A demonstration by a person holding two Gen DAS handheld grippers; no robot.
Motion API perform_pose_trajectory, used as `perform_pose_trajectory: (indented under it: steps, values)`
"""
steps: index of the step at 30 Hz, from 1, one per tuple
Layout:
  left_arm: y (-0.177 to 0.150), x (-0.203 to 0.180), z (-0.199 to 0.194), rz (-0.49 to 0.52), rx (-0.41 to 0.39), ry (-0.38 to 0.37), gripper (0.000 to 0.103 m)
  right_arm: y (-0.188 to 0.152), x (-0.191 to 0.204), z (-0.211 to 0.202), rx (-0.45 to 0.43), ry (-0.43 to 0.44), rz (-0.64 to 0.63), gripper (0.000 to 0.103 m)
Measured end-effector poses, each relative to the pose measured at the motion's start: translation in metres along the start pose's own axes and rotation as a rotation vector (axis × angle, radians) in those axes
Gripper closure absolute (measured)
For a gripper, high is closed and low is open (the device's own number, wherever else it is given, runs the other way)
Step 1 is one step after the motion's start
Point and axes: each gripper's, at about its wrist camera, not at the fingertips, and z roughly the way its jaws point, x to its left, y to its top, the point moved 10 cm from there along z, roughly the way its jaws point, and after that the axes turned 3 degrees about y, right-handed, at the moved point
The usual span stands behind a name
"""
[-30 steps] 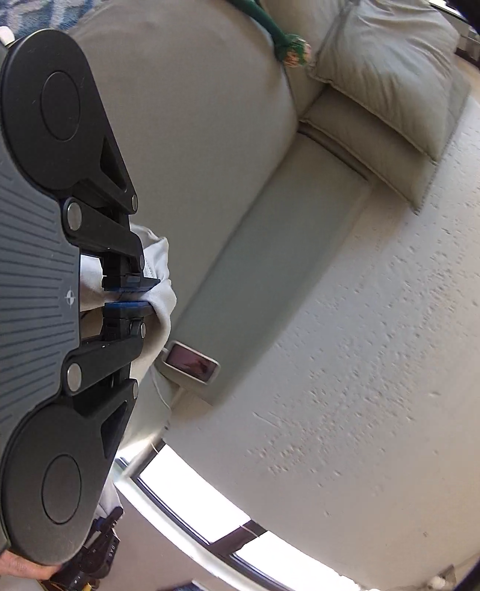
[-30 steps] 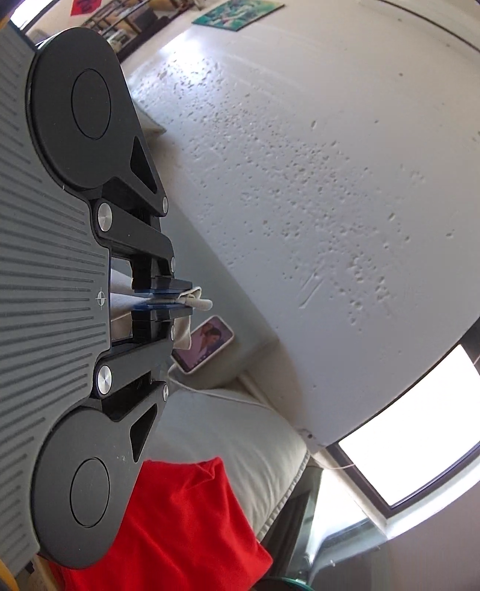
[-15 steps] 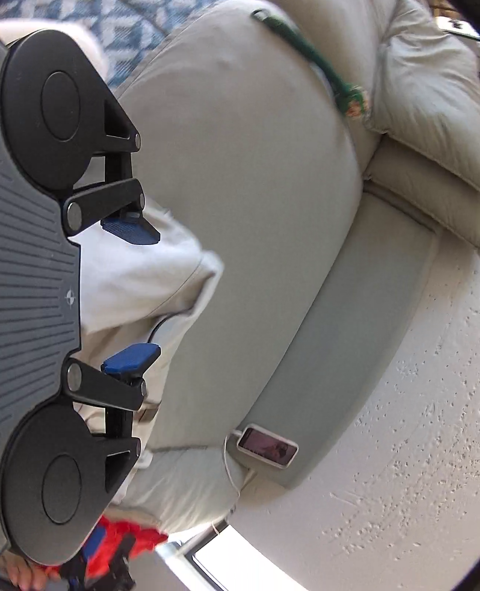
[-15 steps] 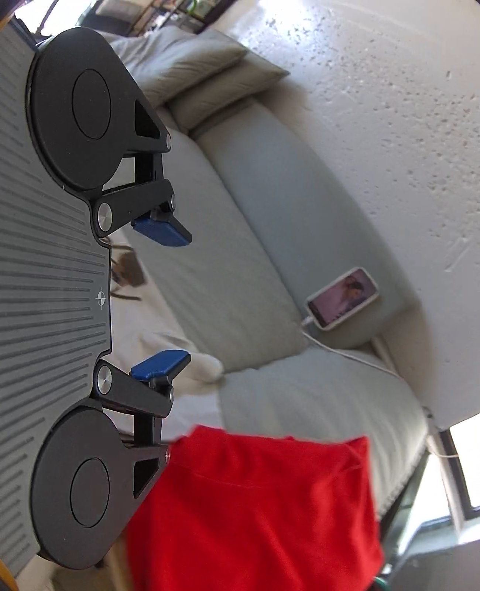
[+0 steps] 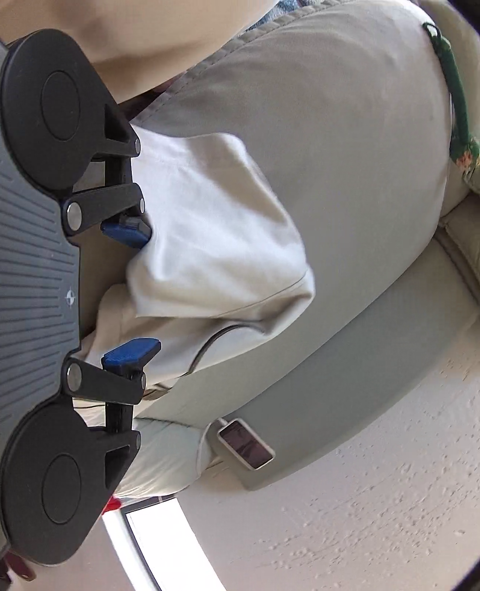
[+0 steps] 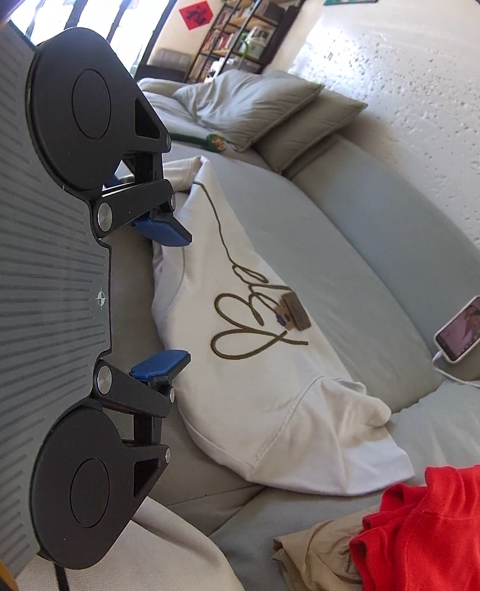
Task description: Fold clothes
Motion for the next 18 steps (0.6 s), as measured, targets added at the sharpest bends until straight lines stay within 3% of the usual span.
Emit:
perform_pose_trajectory:
  steps: [2, 3, 6, 10, 14, 18]
  values:
    - [0.016, 0.003, -0.005, 0.008, -0.038, 0.018, 0.075, -0.002, -0.003, 0.003, 0.015, -0.012, -0.001, 0.039]
    - [0.023, 0.004, -0.008, 0.012, -0.057, 0.027, 0.103, -0.004, -0.005, 0.006, 0.027, -0.021, 0.003, 0.039]
    - [0.046, 0.007, -0.017, 0.024, -0.114, 0.051, 0.103, -0.014, -0.006, 0.017, 0.07, -0.019, 0.006, 0.039]
    - [0.067, -0.01, -0.06, 0.038, -0.165, -0.034, 0.103, -0.029, 0.005, 0.03, 0.126, 0.052, 0.012, 0.039]
    - [0.087, -0.021, -0.105, 0.013, -0.223, -0.132, 0.103, -0.041, 0.026, 0.047, 0.181, 0.191, 0.061, 0.038]
    - [0.098, -0.041, -0.106, 0.016, -0.231, -0.167, 0.103, -0.048, 0.042, 0.067, 0.197, 0.251, 0.064, 0.037]
